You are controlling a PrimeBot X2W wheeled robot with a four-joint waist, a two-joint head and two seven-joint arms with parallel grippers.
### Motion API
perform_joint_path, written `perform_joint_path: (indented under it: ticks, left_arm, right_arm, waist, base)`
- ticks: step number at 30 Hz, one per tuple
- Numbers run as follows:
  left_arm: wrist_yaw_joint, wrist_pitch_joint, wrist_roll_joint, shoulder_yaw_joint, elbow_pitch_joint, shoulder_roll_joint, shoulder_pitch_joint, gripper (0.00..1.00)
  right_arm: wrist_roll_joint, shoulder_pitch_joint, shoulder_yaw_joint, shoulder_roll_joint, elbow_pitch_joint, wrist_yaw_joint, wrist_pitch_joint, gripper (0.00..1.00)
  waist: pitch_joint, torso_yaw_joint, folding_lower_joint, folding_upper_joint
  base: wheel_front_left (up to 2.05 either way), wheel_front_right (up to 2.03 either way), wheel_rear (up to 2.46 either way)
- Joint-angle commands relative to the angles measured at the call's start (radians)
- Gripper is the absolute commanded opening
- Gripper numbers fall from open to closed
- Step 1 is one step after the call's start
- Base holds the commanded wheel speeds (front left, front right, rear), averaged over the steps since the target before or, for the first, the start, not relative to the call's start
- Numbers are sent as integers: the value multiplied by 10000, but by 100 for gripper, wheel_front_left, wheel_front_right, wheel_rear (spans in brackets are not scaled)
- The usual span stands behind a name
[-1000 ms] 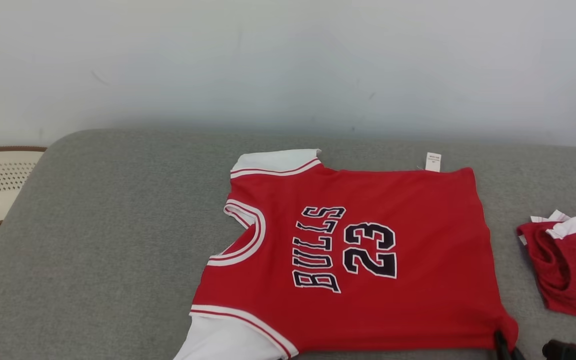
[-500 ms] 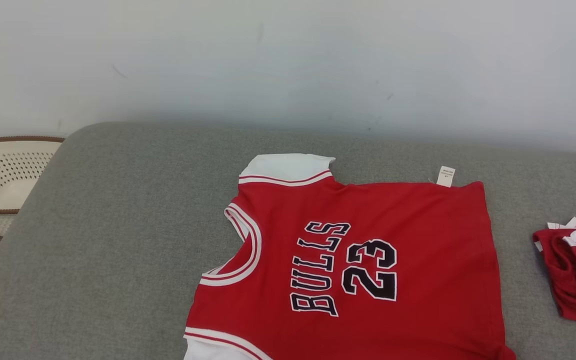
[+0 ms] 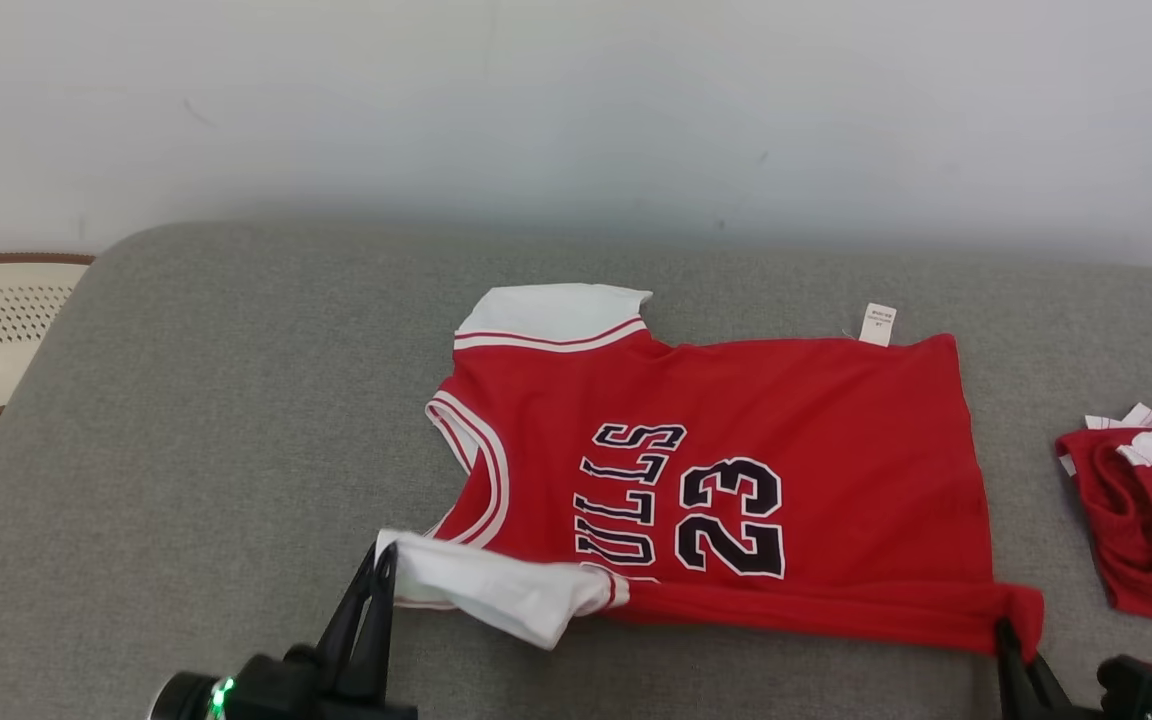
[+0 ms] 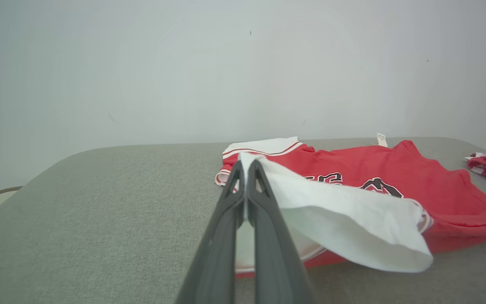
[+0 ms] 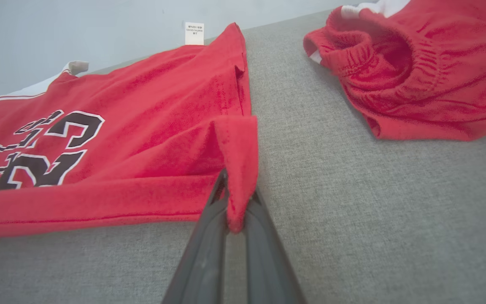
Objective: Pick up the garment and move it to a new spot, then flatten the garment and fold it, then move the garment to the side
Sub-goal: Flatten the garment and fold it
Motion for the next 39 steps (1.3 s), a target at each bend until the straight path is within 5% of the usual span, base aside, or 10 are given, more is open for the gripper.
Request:
perform_joint_path:
  ticks: [1,9,24,25,26,27,29,39]
  left_arm:
    - [-87,-5,162,-30,124,20,-264,0]
    - [-370,-5,665,-153,1298,201,-1994,0]
    - [74,-4,601,-168,3628,218,-3710,0]
    - [90,-4,584,-158,3744,224,-3772,0]
    - [118,-4,558,-126,3852,226,-3830,0]
    - [150,-4,531,-104,3921,224,-3879,5]
    - [241,-4,484,-22,3964,211,-4034,98]
    - [625,-4,302,238,3284,167,-3242,100]
  right_arm:
    - [-91,-243,82,-16,75,-11,-1,0]
    - [-281,-1595,659,-206,804,-11,1,0]
    - [-353,-3322,1362,-88,1783,-11,1,0]
    - [-347,-3408,1374,-65,1816,-11,1,11]
    - [-358,-3494,1313,-42,1796,-11,-1,47]
    - [-385,-3554,1303,-7,1799,-11,1,100]
    - [-535,-3711,1127,-16,1625,-11,-1,100]
    - [-1478,-2731,-392,381,128,-11,1,100]
  waist:
    - [96,-61,-1,-1]
    - [698,-334,-1,-1]
    - [1562,-790,-1,-1]
    - [1598,-817,-1,-1]
    - [1643,-851,-1,-1]
    - [1685,-881,-1,-1]
    - [1765,-921,-1,-1]
    - [1548,-843,-1,-1]
  base:
    - [0,0,0]
    - [0,0,0]
    - [0,0,0]
    - [0,0,0]
    - [0,0,0]
    - [0,0,0]
    - [0,0,0]
    - [0,0,0]
